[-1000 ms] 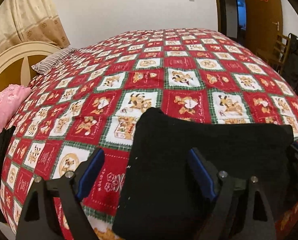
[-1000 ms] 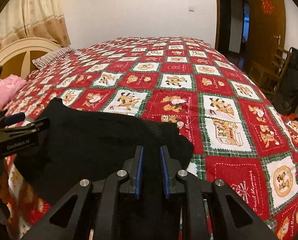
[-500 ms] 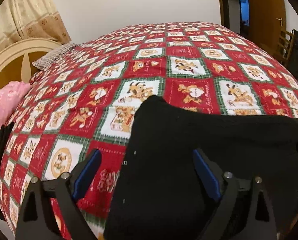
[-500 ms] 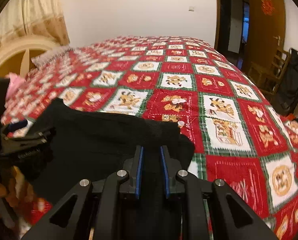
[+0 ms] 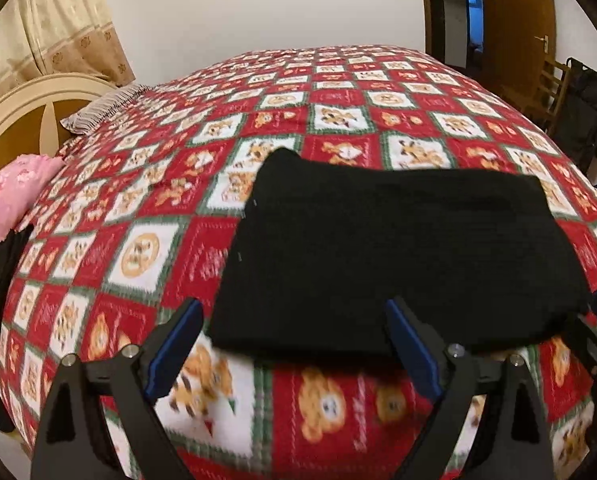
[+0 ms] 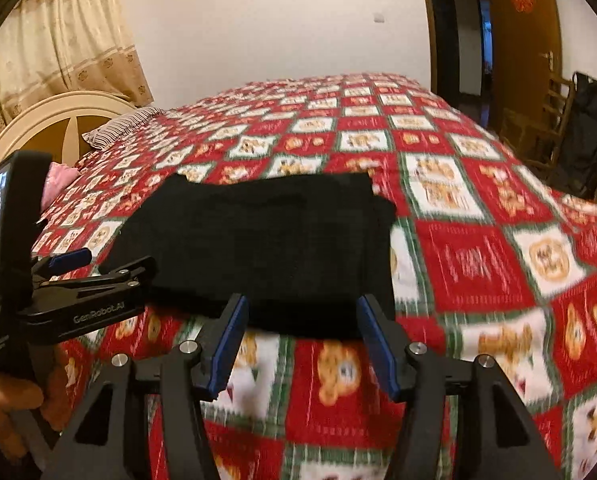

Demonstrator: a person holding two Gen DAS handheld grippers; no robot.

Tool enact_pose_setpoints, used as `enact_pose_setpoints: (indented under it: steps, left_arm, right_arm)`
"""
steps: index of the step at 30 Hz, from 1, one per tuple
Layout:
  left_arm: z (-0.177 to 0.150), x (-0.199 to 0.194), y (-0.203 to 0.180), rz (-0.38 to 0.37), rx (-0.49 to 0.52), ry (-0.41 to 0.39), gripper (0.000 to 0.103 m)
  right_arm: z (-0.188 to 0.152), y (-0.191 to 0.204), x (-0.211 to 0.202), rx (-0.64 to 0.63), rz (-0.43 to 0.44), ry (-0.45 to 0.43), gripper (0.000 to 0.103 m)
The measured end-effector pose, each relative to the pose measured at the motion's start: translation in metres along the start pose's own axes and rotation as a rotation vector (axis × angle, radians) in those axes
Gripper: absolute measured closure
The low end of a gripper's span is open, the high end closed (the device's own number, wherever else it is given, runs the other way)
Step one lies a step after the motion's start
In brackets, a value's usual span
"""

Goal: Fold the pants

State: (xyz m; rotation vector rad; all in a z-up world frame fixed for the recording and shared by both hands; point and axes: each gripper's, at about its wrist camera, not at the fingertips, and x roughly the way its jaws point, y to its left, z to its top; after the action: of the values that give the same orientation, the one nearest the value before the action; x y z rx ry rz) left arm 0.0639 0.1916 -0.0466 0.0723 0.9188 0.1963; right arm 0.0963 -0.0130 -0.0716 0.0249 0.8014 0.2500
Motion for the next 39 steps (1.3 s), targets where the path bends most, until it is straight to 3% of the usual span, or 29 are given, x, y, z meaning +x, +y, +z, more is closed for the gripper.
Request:
enact_pose_setpoints:
  steps: [11, 17, 23, 30, 33, 39]
  left_arm:
    - [-0.041, -0.02, -0.01, -0.014, 0.057, 0.064, 0.009]
    - [-0.061, -0.04, -0.014, -0.036, 0.083, 0.07, 0.009]
    - [-0.068, -0.071, -0.017, -0.031, 0.124, 0.011, 0.008]
    - [-0.058, -0.12, -0.011, -0.051, 0.091, -0.121, 0.002]
    - [-0.056, -0.139, -0.007, -0.057, 0.079, -0.185, 0.002]
    - [-0.053, -0.166, 0.004, -0.073, 0.036, -0.265, 0.002]
  right_arm:
    - [-0.038, -0.007, -0.025, 0.083, -0.019, 0.112, 0.044]
    - [-0.049, 0.001, -0.049, 0.077, -0.016, 0.093, 0.044]
    - [-0.051, 0.009, -0.078, 0.069, -0.016, 0.054, 0.044]
    - [-0.041, 0.018, -0.136, 0.03, -0.074, -0.115, 0.044]
    - [-0.035, 0.022, -0.162, 0.027, -0.104, -0.205, 0.034]
    - [-0.025, 0.031, -0.211, 0.017, -0.116, -0.369, 0.033]
